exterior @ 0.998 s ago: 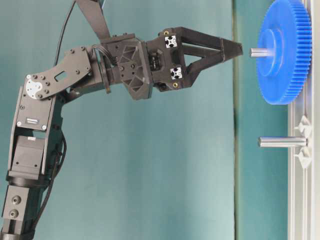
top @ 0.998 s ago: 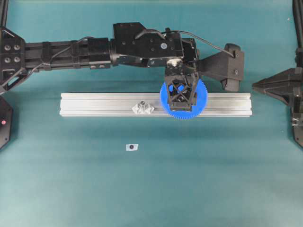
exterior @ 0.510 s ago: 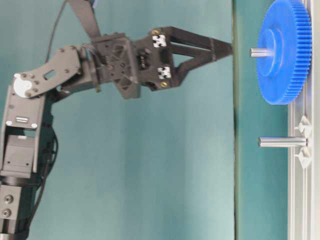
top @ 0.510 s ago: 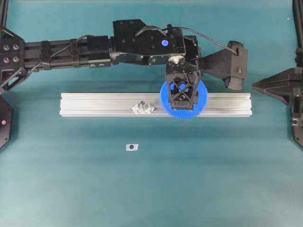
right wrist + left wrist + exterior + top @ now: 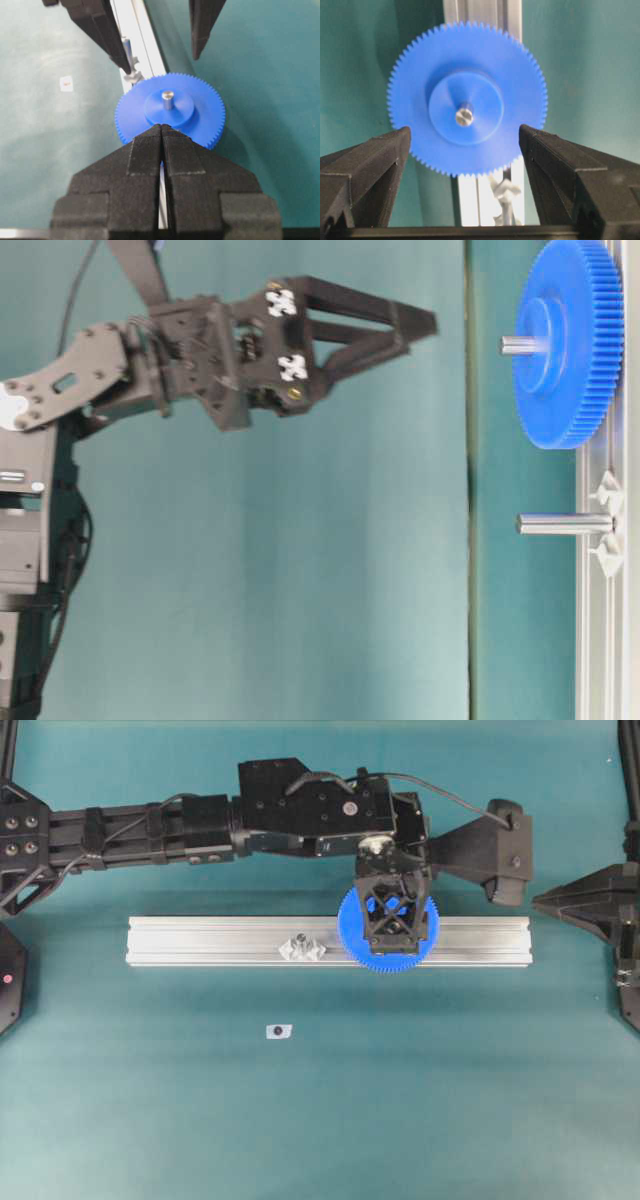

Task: Find the location of the shaft and insert the large gear.
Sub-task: 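Open the left gripper and pull it back from the gear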

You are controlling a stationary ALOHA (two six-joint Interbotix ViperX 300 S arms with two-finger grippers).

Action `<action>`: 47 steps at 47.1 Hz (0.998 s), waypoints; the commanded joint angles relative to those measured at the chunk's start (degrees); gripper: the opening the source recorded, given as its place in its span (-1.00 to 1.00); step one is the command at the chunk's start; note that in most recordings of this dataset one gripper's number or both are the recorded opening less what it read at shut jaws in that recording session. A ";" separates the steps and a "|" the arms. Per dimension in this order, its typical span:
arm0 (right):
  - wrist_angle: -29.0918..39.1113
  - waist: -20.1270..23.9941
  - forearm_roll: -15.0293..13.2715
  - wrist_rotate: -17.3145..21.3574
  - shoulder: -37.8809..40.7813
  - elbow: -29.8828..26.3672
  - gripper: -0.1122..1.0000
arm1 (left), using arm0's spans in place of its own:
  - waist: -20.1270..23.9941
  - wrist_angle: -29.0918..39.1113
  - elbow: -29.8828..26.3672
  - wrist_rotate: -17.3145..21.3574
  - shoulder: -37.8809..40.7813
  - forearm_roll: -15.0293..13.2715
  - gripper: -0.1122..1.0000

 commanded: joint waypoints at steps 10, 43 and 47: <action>-0.26 -0.18 0.00 0.53 0.35 -0.62 -0.82 | -1.23 1.14 -3.25 -0.26 -1.93 0.18 0.70; -0.35 -0.09 0.00 0.53 0.35 -0.70 -0.82 | -2.37 4.13 -4.04 -0.53 -2.72 0.18 0.70; -0.35 -0.18 -0.09 0.53 0.35 -0.79 -0.82 | -2.37 4.13 -4.04 -0.53 -2.64 0.18 0.70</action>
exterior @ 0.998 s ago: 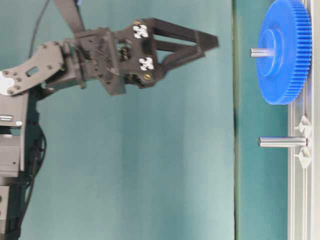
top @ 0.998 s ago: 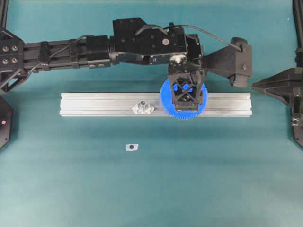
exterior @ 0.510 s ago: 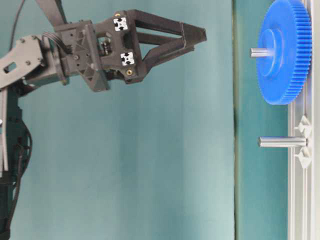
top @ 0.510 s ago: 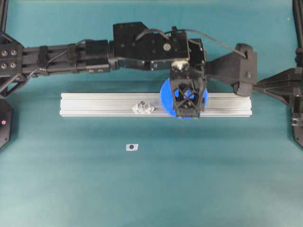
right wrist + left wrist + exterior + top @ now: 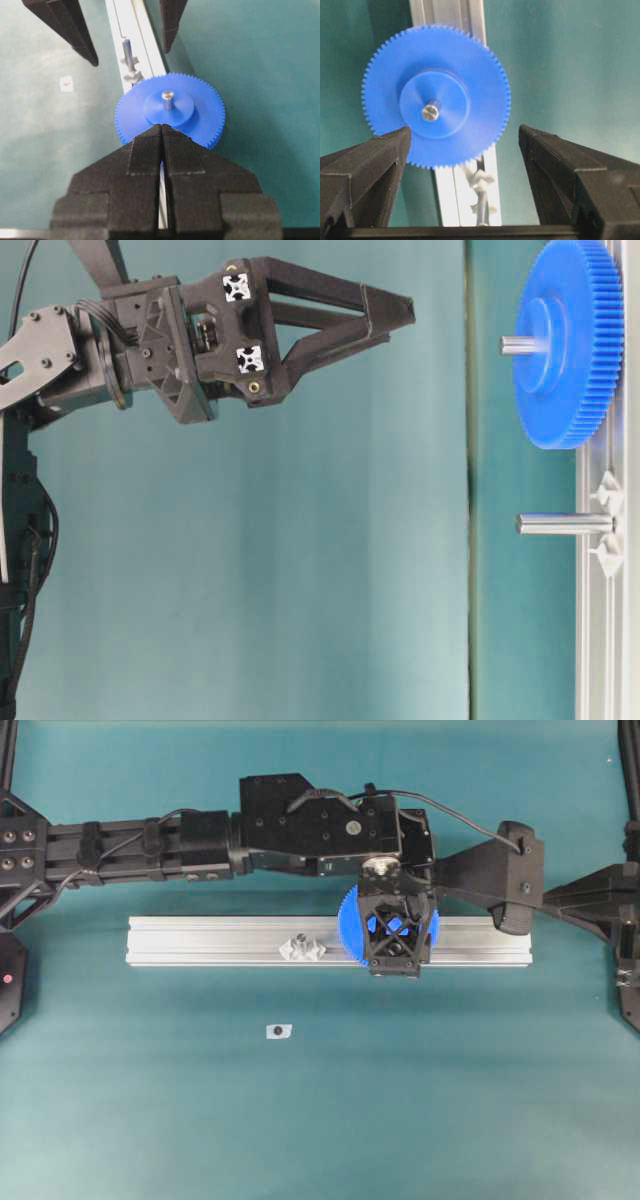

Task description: Find the location of the shaft and insert the large gear.

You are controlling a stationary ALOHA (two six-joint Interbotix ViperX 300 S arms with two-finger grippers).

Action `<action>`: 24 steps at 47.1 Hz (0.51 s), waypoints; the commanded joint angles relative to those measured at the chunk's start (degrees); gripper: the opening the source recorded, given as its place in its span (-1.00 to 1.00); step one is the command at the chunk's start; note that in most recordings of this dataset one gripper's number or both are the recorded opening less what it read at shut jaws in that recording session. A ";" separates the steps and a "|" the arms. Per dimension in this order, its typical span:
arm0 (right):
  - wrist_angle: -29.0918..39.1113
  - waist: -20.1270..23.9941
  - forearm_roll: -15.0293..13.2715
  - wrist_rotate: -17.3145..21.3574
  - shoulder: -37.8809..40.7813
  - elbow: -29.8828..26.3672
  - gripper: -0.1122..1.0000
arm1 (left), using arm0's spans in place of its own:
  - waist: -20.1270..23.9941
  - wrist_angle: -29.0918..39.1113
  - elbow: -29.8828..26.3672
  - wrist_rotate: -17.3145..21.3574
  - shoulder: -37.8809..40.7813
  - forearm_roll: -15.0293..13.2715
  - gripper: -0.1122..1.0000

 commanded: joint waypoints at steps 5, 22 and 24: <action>-0.35 -0.26 0.00 0.53 0.35 -0.70 -0.82 | 0.18 0.00 -1.58 0.00 -2.64 0.18 0.70; -0.35 -0.26 0.00 0.53 0.26 -0.79 -0.82 | 0.44 0.00 -1.49 0.00 -2.46 0.18 0.70; -0.35 -0.26 0.00 0.53 0.26 -0.70 -0.82 | 0.53 0.00 -1.58 0.00 -2.55 0.18 0.70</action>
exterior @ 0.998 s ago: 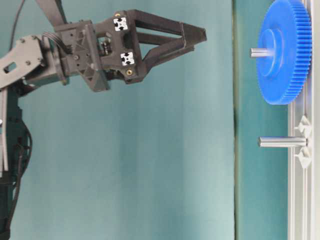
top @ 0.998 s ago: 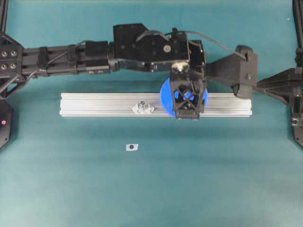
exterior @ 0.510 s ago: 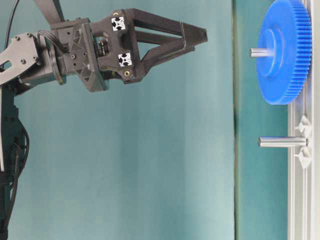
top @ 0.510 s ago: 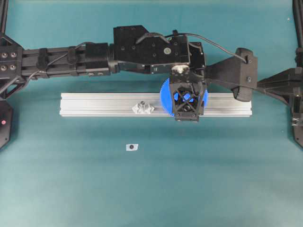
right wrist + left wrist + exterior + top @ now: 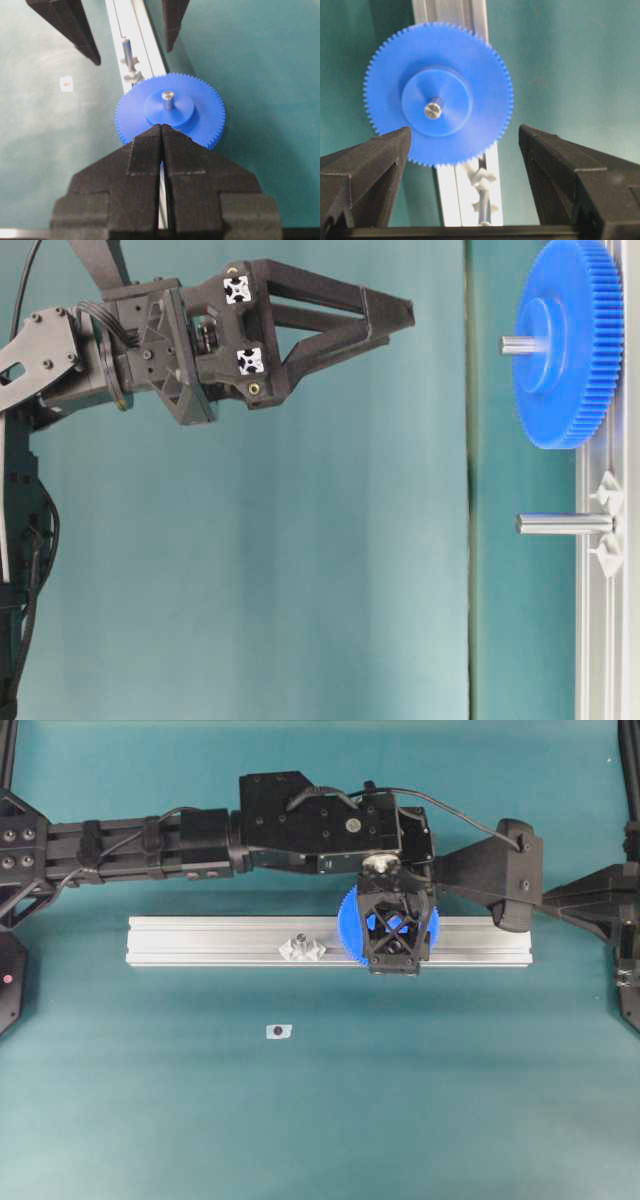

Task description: Find the location of the shaft and insert the large gear.

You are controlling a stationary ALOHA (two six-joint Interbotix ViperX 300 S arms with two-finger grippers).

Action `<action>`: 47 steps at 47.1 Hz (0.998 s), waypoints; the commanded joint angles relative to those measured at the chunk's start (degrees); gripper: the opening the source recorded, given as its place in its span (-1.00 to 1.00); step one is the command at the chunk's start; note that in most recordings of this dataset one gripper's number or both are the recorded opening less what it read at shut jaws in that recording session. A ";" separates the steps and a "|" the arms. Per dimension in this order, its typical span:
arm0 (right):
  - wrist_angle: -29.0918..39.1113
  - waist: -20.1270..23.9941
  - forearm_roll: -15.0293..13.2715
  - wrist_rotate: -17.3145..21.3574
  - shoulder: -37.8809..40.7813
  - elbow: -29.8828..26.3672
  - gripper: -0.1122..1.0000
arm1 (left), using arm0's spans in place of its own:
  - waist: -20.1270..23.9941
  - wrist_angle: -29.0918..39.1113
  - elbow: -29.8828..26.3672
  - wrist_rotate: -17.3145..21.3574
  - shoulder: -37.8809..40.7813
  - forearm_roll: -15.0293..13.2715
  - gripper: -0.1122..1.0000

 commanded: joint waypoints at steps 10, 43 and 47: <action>-0.26 -0.18 0.00 0.53 0.26 -0.79 -0.82 | 1.05 -0.09 -1.49 0.09 -3.43 0.18 0.70; -0.26 -0.18 0.00 0.62 0.18 -0.62 -0.82 | 2.11 -0.18 -1.67 0.18 -4.75 0.09 0.70; -0.26 -0.09 0.00 0.53 0.18 -0.62 -0.82 | 2.11 -0.26 -1.67 0.26 -4.66 0.18 0.70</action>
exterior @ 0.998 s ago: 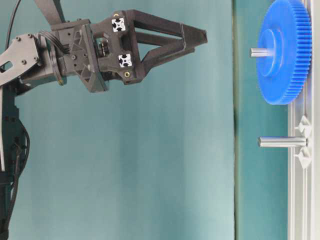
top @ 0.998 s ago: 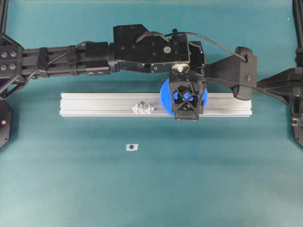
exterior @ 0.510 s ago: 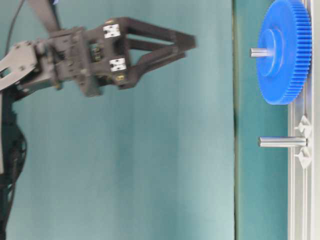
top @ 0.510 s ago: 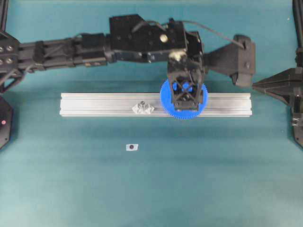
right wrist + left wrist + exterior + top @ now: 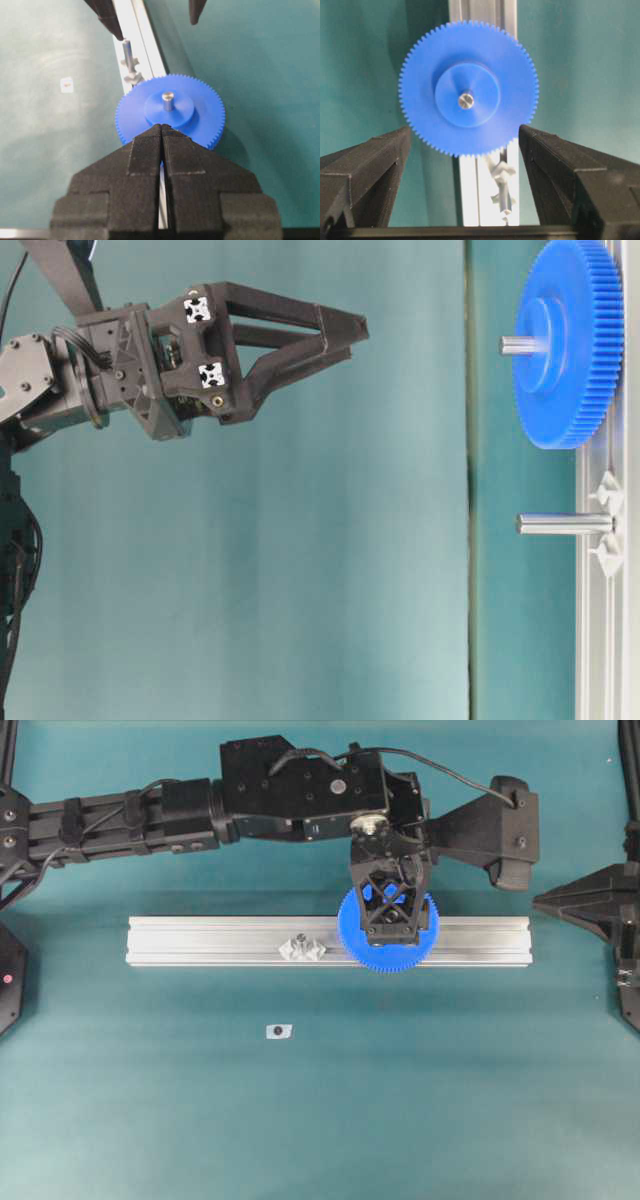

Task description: Find the location of the shaft and insert the large gear.

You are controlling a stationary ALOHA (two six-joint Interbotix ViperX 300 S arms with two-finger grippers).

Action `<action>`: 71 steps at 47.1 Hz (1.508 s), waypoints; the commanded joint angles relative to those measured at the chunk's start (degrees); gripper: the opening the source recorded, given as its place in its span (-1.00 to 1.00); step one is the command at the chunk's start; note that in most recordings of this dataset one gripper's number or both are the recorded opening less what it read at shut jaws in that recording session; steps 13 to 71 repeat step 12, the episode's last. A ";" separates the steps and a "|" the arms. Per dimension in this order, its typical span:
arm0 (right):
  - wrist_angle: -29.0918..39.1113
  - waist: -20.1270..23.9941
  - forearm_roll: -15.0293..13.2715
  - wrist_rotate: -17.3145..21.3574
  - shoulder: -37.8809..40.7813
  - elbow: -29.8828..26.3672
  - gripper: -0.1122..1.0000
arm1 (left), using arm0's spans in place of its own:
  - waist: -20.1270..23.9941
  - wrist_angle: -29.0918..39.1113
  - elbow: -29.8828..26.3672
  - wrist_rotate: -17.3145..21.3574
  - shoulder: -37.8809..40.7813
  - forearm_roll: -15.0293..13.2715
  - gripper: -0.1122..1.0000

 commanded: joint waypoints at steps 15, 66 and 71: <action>-0.26 -0.26 0.00 0.62 0.35 -0.62 -0.82 | -0.18 -0.26 -1.58 0.18 -2.37 0.18 0.70; -0.26 -0.26 0.00 0.62 0.35 -0.62 -0.82 | -0.18 -0.26 -1.58 0.18 -2.37 0.18 0.70; -0.26 -0.26 0.00 0.62 0.35 -0.62 -0.82 | -0.18 -0.26 -1.58 0.18 -2.37 0.18 0.70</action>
